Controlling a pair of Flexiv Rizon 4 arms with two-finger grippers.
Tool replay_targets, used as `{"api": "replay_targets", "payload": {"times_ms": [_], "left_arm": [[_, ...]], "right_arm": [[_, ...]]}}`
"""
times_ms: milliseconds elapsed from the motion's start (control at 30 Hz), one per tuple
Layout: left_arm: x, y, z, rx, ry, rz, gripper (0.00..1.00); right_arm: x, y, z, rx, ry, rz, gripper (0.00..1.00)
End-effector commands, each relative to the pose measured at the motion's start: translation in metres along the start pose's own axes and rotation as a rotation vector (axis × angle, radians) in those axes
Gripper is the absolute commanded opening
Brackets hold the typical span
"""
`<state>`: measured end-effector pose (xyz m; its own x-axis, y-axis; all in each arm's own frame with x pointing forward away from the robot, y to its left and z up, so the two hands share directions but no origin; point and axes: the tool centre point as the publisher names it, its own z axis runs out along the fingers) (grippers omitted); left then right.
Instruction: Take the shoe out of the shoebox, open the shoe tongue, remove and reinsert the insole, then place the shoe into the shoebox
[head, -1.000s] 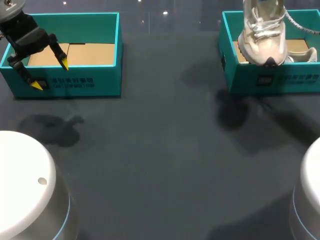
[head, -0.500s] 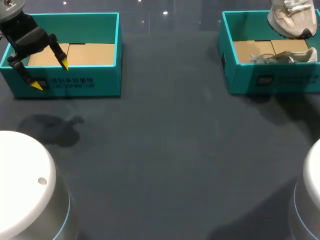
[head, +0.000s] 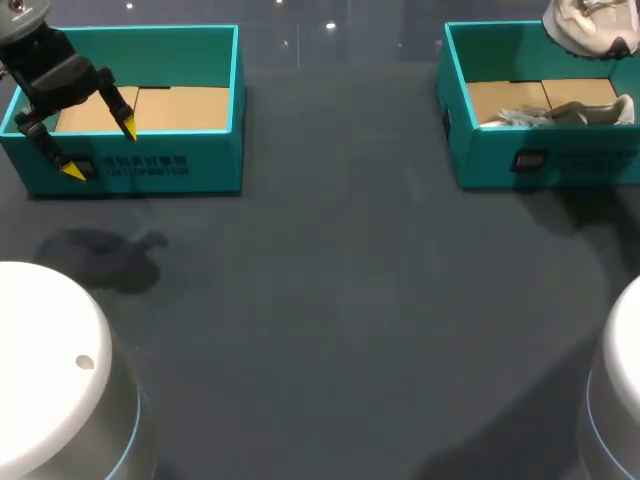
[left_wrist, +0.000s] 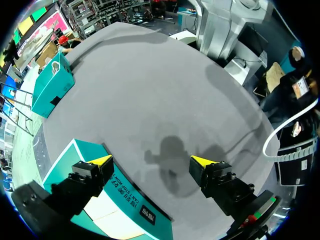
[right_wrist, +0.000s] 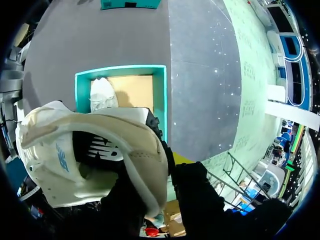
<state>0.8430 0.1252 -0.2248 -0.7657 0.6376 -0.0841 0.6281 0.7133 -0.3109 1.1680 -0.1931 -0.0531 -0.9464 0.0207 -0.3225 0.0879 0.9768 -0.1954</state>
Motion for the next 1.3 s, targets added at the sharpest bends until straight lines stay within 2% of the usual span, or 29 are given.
{"api": "replay_targets", "payload": {"times_ms": [33, 267, 400, 500, 567, 667, 700, 1167, 1233, 1300], "left_arm": [[0.0, 0.0, -0.001, -0.002, 0.002, 0.0, 1.0], [0.0, 0.0, -0.001, -0.002, 0.002, 0.0, 1.0], [0.0, 0.0, -0.001, -0.002, 0.002, 0.0, 1.0], [0.0, 0.0, -0.001, -0.002, 0.002, 0.0, 1.0], [0.0, 0.0, -0.001, -0.002, 0.002, 0.0, 1.0], [0.0, 0.0, -0.001, -0.002, 0.002, 0.0, 1.0], [0.0, 0.0, -0.001, -0.002, 0.002, 0.0, 1.0], [0.0, 0.0, -0.001, -0.002, 0.002, 0.0, 1.0], [0.0, 0.0, -0.001, -0.002, 0.002, 0.0, 1.0], [0.0, 0.0, -0.001, -0.002, 0.002, 0.0, 1.0]], "right_arm": [[-0.012, -0.013, 0.009, -0.031, -0.002, 0.039, 0.0], [-0.017, -0.038, 0.019, -0.019, 0.009, 0.161, 0.0], [-0.007, -0.058, 0.026, 0.0, 0.027, 0.389, 0.0], [0.007, -0.073, 0.032, 0.049, 0.038, 0.605, 0.0], [0.017, -0.079, 0.034, 0.052, 0.036, 0.717, 0.0], [0.028, -0.085, 0.038, 0.129, 0.067, 0.843, 0.0], [0.031, -0.087, 0.04, 0.152, 0.085, 0.867, 0.0], [0.031, -0.087, 0.04, 0.152, 0.085, 0.867, 0.0], [0.031, -0.091, 0.042, 0.12, 0.095, 0.943, 0.0], [0.034, -0.095, 0.044, 0.17, 0.097, 1.022, 0.0]]}}
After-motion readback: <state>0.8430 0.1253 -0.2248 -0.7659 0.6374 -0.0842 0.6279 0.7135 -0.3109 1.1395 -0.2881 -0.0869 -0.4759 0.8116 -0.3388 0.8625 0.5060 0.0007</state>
